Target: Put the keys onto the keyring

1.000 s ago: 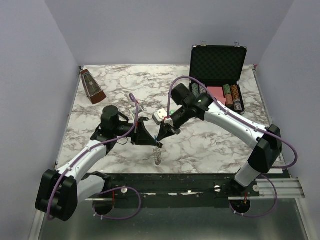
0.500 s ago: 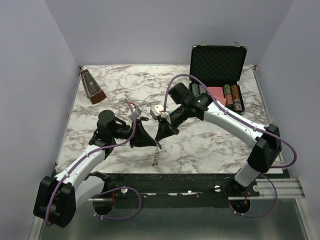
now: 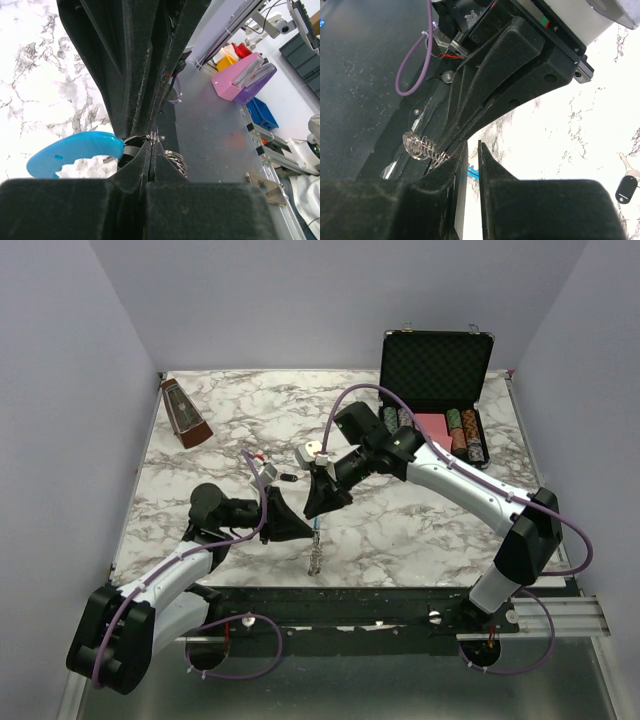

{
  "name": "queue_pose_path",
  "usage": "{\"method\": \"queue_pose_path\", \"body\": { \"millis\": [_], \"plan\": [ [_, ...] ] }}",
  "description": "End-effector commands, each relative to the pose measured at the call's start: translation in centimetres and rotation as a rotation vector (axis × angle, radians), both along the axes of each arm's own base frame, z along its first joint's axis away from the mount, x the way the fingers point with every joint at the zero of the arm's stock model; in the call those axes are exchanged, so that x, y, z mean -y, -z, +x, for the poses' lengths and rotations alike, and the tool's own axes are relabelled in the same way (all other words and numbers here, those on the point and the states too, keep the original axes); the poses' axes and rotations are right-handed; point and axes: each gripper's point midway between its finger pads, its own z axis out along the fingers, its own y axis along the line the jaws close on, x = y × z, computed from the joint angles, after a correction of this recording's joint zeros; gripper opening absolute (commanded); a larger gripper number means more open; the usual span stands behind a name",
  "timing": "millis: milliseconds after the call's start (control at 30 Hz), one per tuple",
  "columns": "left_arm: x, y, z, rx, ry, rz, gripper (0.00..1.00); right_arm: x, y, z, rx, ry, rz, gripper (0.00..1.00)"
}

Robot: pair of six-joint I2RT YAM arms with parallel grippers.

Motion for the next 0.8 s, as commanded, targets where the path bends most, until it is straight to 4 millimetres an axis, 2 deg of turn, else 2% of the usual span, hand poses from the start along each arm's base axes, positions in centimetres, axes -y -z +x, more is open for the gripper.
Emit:
{"method": "queue_pose_path", "body": {
  "millis": [0, 67, 167, 367, 600, 767],
  "plan": [
    [0.0, -1.8, 0.1, 0.063, -0.040, -0.075, 0.00, -0.6, -1.4, 0.5, 0.012, 0.037, 0.013, 0.24],
    [0.1, -1.8, 0.1, 0.059, -0.051, -0.084, 0.00, -0.7, -1.4, 0.7, -0.002, 0.059, 0.001, 0.26],
    [0.0, -1.8, 0.2, 0.049, -0.068, -0.098, 0.00, -0.3, -2.5, 0.9, -0.037, 0.091, -0.002, 0.29],
    [-0.1, -1.6, 1.1, 0.048, -0.148, -0.113, 0.00, 1.9, -4.7, 1.0, -0.102, 0.143, -0.021, 0.32],
    [-0.6, -1.6, 3.0, 0.105, -0.300, -0.105, 0.00, 3.7, -2.9, -0.3, -0.196, 0.177, -0.127, 0.34],
    [-0.8, -1.7, 3.5, 0.120, -0.344, -0.109, 0.00, 3.5, -2.0, 0.2, -0.214, 0.205, -0.156, 0.34]
  ]
}}
